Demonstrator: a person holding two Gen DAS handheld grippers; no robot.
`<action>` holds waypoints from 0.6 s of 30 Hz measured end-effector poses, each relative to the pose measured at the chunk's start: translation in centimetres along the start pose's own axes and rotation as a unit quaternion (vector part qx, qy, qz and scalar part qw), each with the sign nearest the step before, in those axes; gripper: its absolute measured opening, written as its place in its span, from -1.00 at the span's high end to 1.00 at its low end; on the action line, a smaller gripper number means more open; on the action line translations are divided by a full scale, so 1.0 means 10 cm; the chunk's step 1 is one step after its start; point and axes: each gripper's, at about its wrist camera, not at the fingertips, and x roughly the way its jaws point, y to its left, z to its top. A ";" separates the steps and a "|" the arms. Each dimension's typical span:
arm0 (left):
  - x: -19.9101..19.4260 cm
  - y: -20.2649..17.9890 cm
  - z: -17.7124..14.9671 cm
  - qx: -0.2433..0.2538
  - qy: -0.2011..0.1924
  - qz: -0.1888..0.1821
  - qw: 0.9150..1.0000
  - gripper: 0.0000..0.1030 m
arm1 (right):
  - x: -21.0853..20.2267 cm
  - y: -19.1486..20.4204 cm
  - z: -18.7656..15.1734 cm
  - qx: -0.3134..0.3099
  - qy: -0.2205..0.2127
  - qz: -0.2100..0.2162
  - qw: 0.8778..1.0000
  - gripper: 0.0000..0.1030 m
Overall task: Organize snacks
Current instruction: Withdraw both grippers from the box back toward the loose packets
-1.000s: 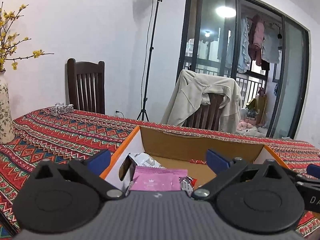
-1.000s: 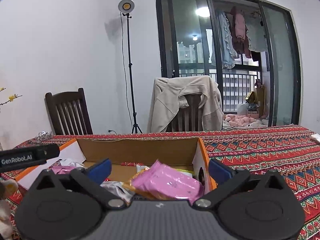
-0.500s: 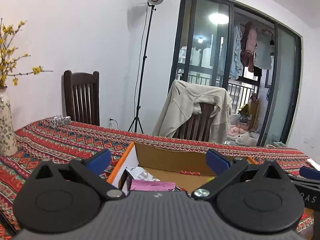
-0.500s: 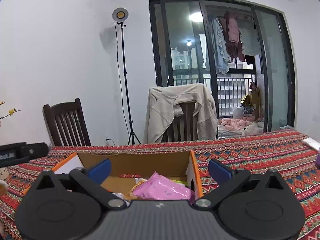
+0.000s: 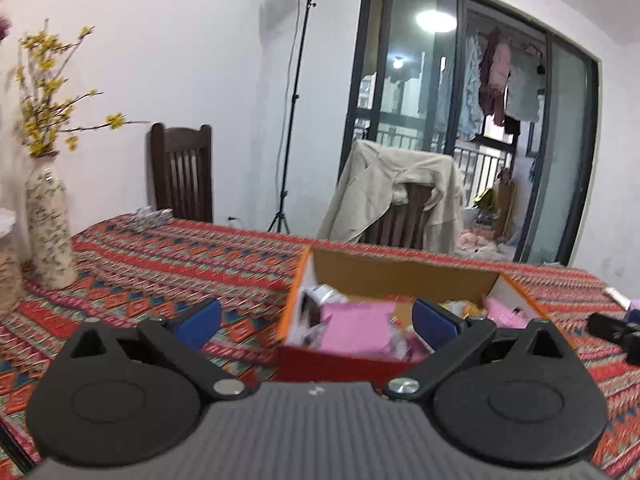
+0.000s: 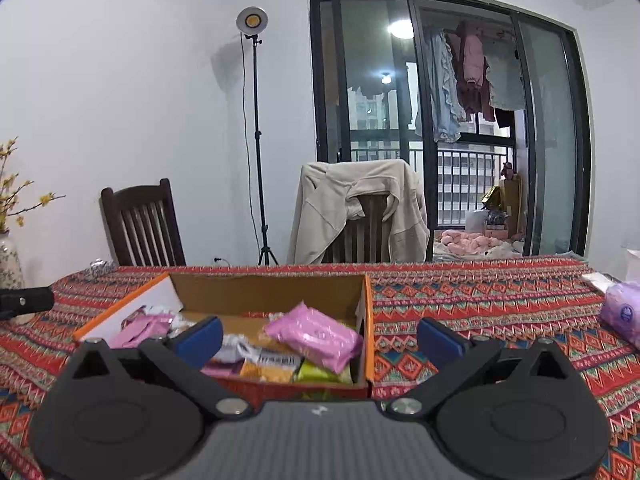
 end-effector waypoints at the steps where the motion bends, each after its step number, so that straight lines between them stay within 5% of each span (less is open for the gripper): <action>1: -0.03 0.05 -0.02 0.000 0.003 0.003 1.000 -1.00 | -0.04 -0.01 -0.03 0.002 0.003 0.002 1.000 -1.00; 18: -0.07 0.45 -0.58 -0.027 0.055 0.025 0.998 -1.00 | -0.04 -0.07 -0.71 0.013 0.093 0.004 0.996 -1.00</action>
